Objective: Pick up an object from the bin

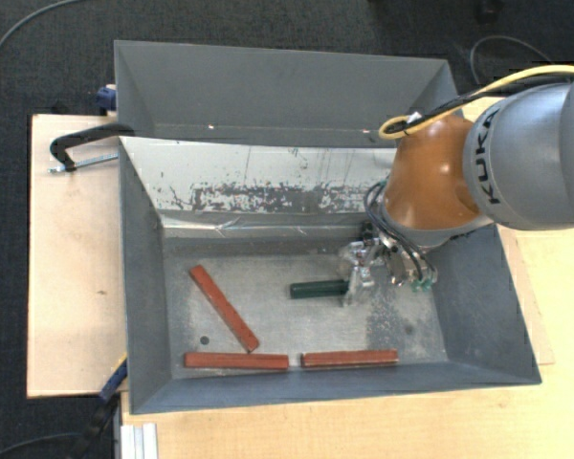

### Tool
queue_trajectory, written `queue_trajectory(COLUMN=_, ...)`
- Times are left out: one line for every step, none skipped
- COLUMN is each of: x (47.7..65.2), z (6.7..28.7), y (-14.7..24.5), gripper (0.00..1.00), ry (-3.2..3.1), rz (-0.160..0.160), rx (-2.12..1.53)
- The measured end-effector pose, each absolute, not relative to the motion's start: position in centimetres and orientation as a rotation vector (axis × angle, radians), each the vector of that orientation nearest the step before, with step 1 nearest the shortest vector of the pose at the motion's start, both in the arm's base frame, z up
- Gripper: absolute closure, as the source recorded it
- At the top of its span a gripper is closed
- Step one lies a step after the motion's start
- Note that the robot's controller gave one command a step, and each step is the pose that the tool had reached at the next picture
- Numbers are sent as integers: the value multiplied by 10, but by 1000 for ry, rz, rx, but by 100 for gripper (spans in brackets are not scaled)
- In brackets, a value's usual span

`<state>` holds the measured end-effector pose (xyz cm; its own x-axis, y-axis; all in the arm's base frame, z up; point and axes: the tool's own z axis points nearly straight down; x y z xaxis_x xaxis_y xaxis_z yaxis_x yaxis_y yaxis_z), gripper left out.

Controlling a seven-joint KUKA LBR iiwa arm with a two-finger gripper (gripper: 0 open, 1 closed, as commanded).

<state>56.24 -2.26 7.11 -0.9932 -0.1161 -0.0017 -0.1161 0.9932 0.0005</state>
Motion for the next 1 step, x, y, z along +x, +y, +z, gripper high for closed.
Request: queue_trajectory(x=560, z=225, y=-41, gripper=100, ry=3124, rz=-1, rx=-128)
